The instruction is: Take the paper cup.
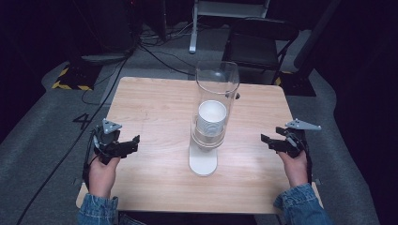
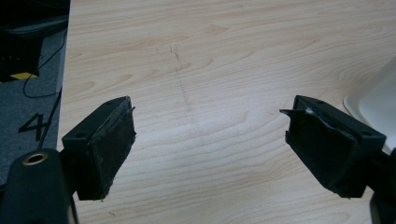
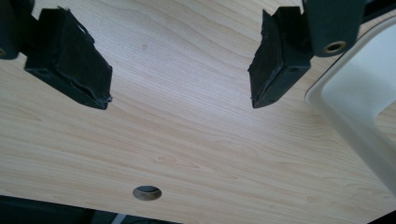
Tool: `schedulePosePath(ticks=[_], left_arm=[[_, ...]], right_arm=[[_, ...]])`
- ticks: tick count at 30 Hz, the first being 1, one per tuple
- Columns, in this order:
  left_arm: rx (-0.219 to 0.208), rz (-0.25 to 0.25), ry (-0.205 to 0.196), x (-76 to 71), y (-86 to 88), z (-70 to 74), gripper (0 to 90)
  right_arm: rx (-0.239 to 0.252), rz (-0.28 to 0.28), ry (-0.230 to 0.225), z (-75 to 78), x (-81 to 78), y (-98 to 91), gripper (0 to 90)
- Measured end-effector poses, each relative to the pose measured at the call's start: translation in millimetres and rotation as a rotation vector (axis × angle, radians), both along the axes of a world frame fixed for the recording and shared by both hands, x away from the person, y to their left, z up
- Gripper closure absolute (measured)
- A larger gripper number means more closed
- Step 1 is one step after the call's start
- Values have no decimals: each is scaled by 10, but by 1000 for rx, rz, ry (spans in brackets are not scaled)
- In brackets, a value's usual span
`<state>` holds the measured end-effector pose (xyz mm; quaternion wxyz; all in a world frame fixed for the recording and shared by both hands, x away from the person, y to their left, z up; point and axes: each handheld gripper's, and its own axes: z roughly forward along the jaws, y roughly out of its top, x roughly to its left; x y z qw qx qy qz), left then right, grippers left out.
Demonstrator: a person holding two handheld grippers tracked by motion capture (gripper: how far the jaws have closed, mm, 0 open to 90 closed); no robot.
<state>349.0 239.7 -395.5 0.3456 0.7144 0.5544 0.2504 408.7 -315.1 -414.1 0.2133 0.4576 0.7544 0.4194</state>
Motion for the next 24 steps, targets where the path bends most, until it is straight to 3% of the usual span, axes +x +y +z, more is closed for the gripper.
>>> schedulePosePath(ticks=[10, 24], left_arm=[[0, -3, -1, -32, 24, 3, 157], [5, -28, 11, -28, -8, -7, 157]], right_arm=[[25, 12, -1, 27, -15, 41, 218], [28, 179, 3, 67, -125, 522, 210]])
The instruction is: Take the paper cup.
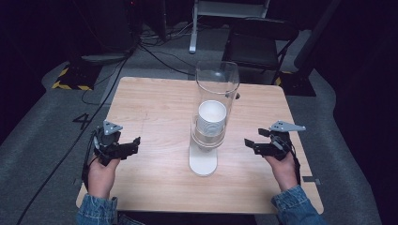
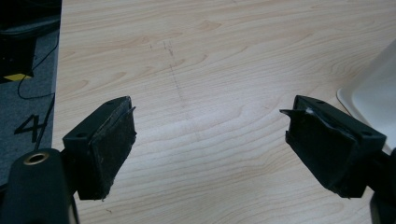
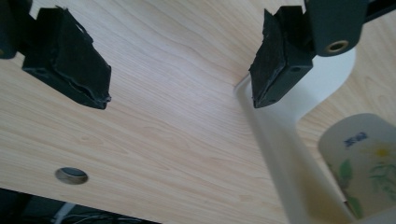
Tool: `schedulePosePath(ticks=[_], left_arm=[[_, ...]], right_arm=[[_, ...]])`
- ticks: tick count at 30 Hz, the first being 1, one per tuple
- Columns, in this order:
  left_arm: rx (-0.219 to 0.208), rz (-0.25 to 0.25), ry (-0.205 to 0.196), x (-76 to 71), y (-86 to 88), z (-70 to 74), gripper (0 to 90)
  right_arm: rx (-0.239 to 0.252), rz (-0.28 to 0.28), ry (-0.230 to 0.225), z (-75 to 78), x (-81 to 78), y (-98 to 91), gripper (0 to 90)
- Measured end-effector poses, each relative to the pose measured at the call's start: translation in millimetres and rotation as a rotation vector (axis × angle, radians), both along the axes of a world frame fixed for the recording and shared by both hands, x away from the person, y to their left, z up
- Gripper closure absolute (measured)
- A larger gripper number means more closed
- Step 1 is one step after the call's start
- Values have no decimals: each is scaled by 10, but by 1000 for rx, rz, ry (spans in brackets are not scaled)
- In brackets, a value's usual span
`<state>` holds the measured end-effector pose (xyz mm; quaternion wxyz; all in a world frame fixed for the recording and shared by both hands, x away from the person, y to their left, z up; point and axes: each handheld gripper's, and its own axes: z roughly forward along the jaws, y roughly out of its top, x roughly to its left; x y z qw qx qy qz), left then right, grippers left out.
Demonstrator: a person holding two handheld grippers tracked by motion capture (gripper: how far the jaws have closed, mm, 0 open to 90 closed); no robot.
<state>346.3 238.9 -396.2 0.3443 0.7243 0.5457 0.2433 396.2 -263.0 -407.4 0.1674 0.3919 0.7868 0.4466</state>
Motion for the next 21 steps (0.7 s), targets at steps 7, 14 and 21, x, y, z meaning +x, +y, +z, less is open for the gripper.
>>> schedulePosePath(ticks=[7, 14, 21], left_arm=[[3, -11, 10, 9, -11, -14, 157], [4, -16, 16, 15, -14, -24, 157], [5, -12, 17, 16, -8, -27, 157]], right_arm=[[9, 116, -2, 11, -103, 292, 203], [-20, 216, -32, 15, -226, 572, 190], [14, 261, -54, -23, -303, 755, 167]])
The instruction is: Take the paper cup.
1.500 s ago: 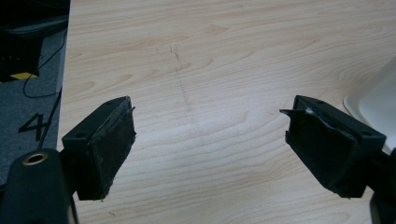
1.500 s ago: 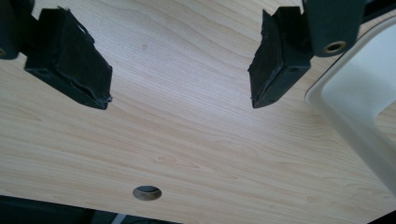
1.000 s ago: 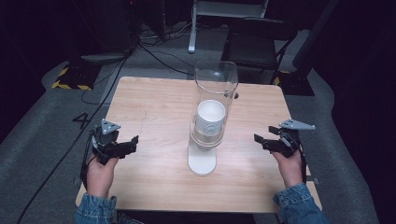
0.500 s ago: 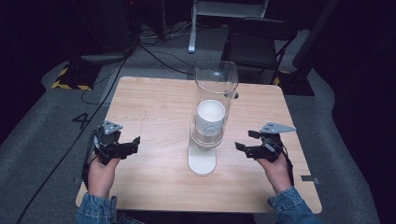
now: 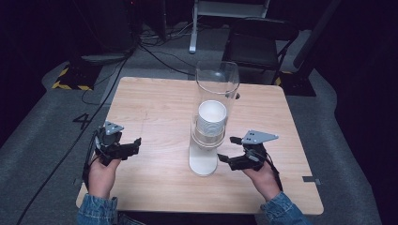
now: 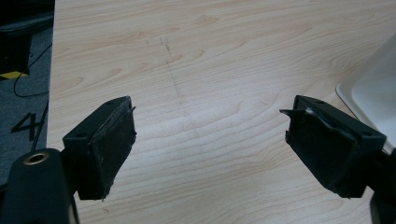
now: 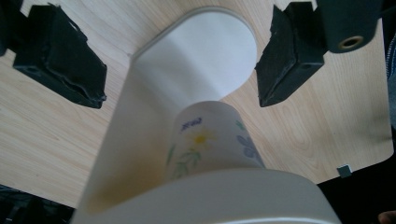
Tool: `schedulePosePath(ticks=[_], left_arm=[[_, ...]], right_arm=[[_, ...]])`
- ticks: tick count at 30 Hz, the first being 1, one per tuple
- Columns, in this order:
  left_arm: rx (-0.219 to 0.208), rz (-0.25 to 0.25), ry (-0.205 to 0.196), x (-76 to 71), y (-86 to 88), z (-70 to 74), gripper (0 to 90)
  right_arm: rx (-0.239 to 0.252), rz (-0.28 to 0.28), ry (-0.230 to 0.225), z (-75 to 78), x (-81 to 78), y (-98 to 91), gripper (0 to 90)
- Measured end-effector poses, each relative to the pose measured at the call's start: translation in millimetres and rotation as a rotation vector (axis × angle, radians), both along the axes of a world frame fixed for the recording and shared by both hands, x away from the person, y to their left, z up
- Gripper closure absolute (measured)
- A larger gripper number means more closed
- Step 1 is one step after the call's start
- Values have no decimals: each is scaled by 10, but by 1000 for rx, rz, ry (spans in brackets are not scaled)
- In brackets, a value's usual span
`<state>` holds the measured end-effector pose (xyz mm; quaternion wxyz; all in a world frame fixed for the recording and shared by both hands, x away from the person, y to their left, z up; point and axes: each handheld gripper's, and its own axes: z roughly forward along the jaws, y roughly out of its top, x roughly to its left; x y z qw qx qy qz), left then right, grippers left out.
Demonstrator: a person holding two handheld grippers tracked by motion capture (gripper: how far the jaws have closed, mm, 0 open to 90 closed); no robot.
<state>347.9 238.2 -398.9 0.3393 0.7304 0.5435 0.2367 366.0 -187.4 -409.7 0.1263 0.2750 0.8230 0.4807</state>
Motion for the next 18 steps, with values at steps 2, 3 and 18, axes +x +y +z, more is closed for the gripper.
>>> schedulePosePath(ticks=[2, 3, 18], left_arm=[[0, -1, 4, 0, -5, -2, 157], [1, -4, 5, 1, -5, -2, 157], [-10, 4, 7, 3, 18, -16, 157]], right_arm=[[4, 10, -13, -15, -12, 67, 164], [7, 11, -17, -18, -15, 88, 161], [46, -1, -26, -208, 115, 388, 176]])
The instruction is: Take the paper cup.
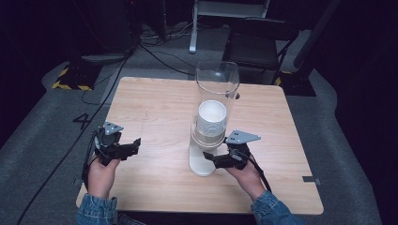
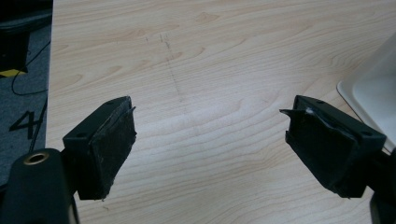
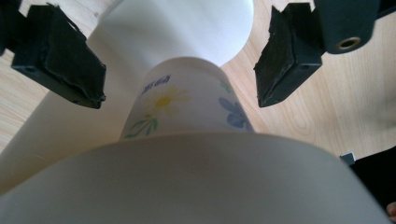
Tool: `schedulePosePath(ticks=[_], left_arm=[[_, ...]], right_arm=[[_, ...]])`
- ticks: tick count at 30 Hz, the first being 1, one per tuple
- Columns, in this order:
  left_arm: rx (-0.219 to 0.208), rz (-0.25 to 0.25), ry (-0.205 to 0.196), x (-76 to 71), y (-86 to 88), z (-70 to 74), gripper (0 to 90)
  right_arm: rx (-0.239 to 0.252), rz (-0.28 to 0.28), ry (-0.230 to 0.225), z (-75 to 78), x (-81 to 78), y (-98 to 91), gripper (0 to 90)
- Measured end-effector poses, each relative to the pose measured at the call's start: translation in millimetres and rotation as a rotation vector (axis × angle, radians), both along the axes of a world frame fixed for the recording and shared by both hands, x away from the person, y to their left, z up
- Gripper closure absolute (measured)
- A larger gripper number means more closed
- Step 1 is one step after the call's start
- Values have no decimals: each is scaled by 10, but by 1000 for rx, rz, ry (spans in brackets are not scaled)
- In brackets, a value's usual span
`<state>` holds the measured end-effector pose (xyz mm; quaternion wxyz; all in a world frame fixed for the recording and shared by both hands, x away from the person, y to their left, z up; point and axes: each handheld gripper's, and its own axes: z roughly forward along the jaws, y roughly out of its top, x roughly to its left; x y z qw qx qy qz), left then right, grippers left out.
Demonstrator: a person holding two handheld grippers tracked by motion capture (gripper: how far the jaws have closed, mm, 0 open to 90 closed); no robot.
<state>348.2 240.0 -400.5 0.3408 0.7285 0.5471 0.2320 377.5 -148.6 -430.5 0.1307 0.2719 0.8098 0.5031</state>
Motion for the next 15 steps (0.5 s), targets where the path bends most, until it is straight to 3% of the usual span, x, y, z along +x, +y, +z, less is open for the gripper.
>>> schedulePosePath(ticks=[10, 15], left_arm=[[4, 3, 4, 4, 23, -14, 158], [3, 5, 4, 1, 41, -13, 158]], right_arm=[[15, -36, -49, -52, 41, 120, 220], [24, -22, -54, -61, 34, 147, 319]])
